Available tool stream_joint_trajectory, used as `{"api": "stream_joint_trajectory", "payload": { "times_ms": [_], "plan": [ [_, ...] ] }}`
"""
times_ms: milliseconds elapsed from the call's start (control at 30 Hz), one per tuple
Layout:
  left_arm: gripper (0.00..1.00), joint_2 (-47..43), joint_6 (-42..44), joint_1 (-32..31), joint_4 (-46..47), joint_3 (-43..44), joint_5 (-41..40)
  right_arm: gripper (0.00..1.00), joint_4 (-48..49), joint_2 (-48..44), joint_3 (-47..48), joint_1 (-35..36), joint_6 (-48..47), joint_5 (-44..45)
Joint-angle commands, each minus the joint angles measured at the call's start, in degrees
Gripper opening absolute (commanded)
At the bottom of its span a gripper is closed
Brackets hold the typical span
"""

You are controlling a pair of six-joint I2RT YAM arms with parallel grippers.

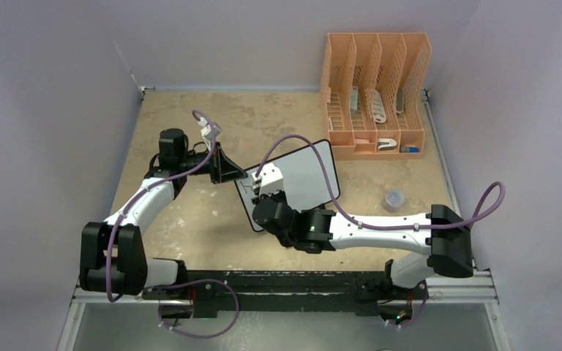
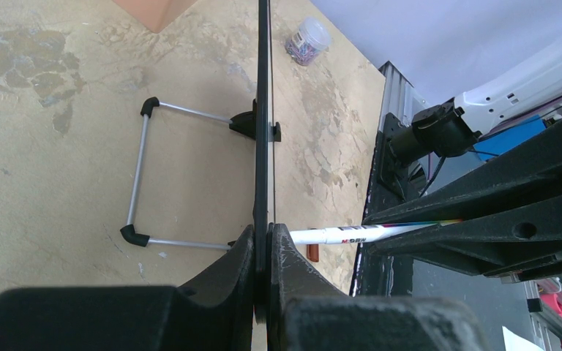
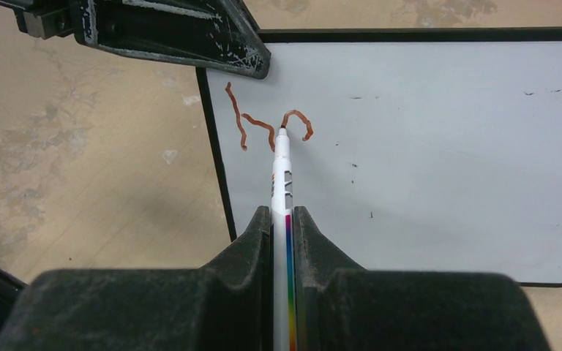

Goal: Write a sentence on the whiteboard

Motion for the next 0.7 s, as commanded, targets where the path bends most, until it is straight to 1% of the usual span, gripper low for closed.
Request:
{"api": "stream_joint_trajectory", "payload": {
  "times_ms": [0, 667],
  "plan": [
    [0.00, 0.85, 1.64, -1.62, -1.20, 0.90, 1.76, 0.00, -2.80, 0.24, 1.66, -0.24, 2.18, 0.15],
    [0.00, 0.96, 1.73, -1.62, -1.29, 0.90, 1.89, 0.00, -5.69, 0.20, 1.11, -0.34, 3.34, 2.65]
  ]
}}
